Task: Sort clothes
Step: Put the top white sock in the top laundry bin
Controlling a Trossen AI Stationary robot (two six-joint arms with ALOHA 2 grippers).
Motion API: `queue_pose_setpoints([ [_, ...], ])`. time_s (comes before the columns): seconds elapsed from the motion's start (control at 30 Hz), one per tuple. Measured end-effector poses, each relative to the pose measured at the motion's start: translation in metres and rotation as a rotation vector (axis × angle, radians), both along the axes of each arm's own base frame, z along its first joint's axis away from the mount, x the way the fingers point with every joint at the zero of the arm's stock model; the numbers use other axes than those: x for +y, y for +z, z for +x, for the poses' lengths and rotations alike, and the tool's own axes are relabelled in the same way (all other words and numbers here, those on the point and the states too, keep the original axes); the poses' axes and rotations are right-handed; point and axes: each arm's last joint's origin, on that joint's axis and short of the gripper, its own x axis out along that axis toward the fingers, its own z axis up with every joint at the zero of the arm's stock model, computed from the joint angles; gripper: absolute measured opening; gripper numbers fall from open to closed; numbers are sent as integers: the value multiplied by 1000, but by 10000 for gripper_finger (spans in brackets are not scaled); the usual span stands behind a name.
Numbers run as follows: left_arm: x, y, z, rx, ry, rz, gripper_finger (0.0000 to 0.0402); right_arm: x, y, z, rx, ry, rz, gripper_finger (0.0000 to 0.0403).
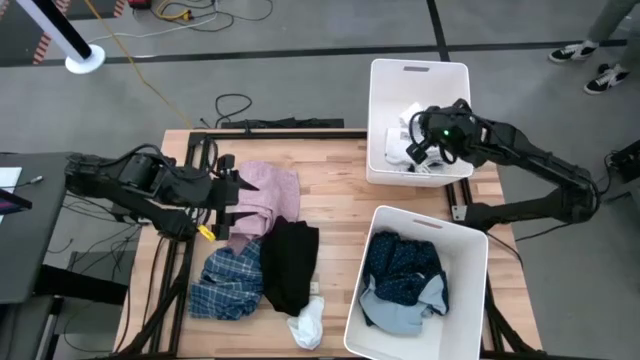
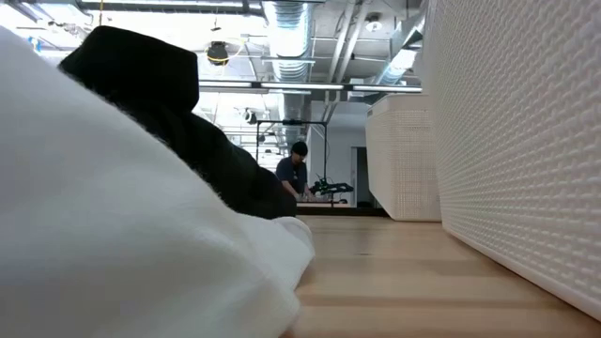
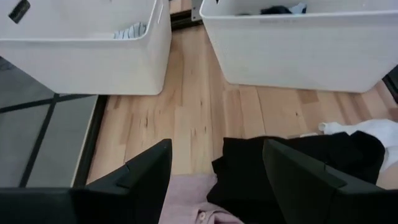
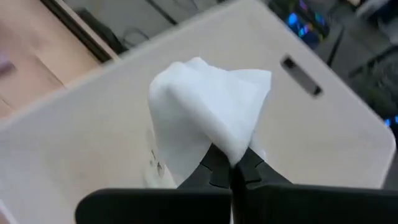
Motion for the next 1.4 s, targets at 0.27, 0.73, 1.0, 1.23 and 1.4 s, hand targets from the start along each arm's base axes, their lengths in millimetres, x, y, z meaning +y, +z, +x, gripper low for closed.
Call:
queue_pose_setpoints([
  [0.27,-3,-8,7,67,-14,34,247,-16,-20,2,43,-27,174,0],
  [0.73,-6,-21,14,196,-44,62,247,-73,-62,17,182,-168,385,0],
  [1.0,-8,-21,13,195,-42,25,247,-96,-82,17,231,-162,513,12],
  [1.23,-15,-21,12,178,-43,-11,247,-98,-78,9,186,-132,560,21],
  [1.4,-22,-17,14,123,-62,-7,247,-90,-68,4,138,-102,550,54],
])
